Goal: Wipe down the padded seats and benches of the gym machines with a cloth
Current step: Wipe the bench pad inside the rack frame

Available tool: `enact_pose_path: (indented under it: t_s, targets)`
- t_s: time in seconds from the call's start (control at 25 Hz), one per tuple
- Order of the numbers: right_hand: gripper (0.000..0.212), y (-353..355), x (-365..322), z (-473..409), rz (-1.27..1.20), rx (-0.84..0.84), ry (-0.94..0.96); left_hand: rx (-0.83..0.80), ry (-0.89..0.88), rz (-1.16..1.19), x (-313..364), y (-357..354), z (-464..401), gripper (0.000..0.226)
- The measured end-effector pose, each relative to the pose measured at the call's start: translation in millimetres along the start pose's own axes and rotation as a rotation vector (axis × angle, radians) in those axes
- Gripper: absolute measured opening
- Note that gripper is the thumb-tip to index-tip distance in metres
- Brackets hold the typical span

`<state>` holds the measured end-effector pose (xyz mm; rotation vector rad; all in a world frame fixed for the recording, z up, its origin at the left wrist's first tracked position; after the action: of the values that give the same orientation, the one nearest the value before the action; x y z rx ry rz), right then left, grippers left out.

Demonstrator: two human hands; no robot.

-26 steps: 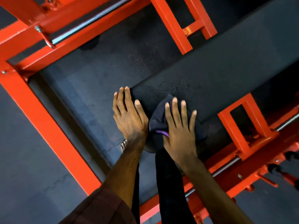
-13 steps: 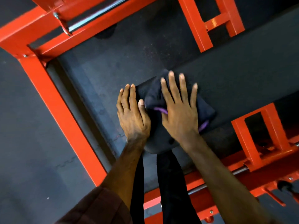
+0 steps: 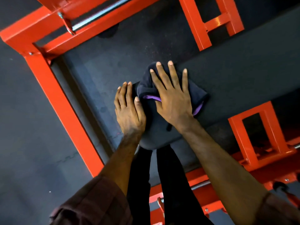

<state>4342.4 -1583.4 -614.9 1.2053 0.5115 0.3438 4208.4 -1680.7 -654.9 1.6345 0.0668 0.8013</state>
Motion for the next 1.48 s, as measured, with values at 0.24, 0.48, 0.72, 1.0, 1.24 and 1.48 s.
enact_pose_path:
  t_s: [0.24, 0.48, 0.72, 1.0, 1.24, 1.48]
  targets:
    - [0.103, -15.2, 27.6, 118.3, 0.030, -0.081, -0.021, -0.038, 0.027, -0.009, 3.6, 0.0, -0.1, 0.052]
    - [0.093, -8.1, 20.4, 34.1, 0.004, 0.056, -0.149, -0.016, 0.005, 0.005, 2.1, 0.8, 0.4, 0.050]
    - [0.103, -26.0, 29.7, 132.3, 0.067, -0.026, -0.120, -0.175, 0.035, -0.090, 8.2, 14.9, -4.1, 0.056]
    - [0.101, -24.4, 21.2, 111.8, -0.032, 0.049, -0.244, -0.274, -0.194, -0.263, 15.6, 12.7, -31.2, 0.060]
    - [0.102, -21.1, 35.1, 115.0, -0.033, 0.038, -0.312, -0.301, -0.244, -0.292, 30.1, 6.8, -41.9, 0.060]
    - [0.107, -29.0, 25.0, 159.9, -0.109, 0.041, -0.359, -0.359, -0.255, -0.302, 37.1, 7.9, -44.2, 0.066]
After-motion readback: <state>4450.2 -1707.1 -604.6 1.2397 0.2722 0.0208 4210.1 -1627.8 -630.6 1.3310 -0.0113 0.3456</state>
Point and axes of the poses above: each hand's wrist, its own z-axis away from the middle knuckle, its own y-axis out of the back of the hand, x = y × z, the point moved 1 cm from there along -z, towards the middle knuckle, and after that the axes turned 6 degrees about -z, right-handed, at the moved point
